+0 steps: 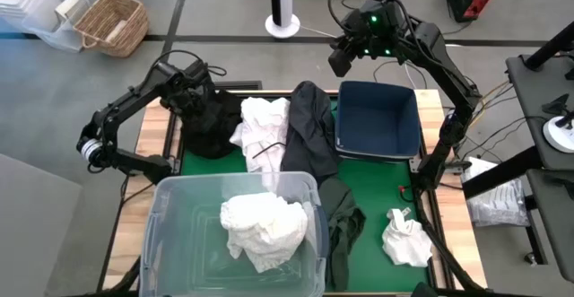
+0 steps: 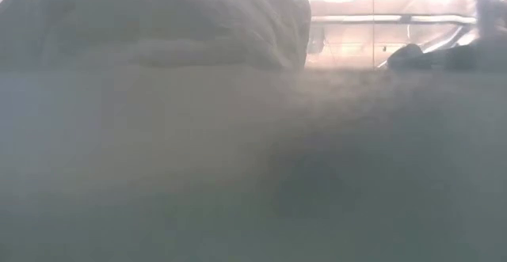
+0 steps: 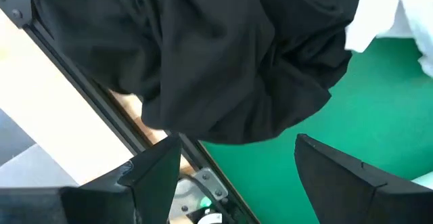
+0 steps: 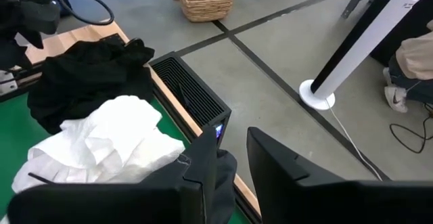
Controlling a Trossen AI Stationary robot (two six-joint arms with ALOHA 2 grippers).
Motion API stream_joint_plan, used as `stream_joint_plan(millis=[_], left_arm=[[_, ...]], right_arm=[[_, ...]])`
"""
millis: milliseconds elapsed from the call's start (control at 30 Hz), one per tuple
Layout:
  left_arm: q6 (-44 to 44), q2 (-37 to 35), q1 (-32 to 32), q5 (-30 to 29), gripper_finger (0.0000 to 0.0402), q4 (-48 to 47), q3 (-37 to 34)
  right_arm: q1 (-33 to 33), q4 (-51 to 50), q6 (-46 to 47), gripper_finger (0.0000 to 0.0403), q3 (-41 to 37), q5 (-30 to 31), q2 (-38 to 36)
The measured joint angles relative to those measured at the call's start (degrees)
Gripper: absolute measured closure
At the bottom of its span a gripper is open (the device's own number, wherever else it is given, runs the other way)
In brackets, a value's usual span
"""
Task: Sort clothes
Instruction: Put the black shirt into the blue laundry organizer
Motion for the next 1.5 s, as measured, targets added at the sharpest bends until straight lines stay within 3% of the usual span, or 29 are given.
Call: stream_joint_plan(millis=[267,633,800,1133,1400,1500], left_arm=[[2.59,-0.08,0.0,-1.73,0.0136,0.91,0.0],[12.59,-0.2,0.0,-1.95,0.0136,3.04,-0.08],[16.37,-2.54,-0.04,-1.05,0.0136,7.07,-5.07],[16.82,-7.2,-0.07,-2.34,0.0136,17.57,-13.98],[14.74,-7.15,-0.09,-9.48,0.0136,19.93,-15.54],[14.48,-7.09,-0.07,-9.47,0.0136,20.08,-15.54]], right_arm=[[0.0,0.02,-0.07,0.0331,0.0,0.0,0.0],[0.0,0.02,-0.15,0.0312,-0.02,0.01,0.0],[0.0,0.02,-0.72,0.0321,-0.02,0.02,0.0],[-0.02,0.05,-0.91,0.0324,-0.02,0.09,0.0],[-0.02,0.16,-0.64,0.031,-0.09,0.13,0.0],[-0.02,0.26,-0.57,0.0311,-0.09,0.13,0.02]])
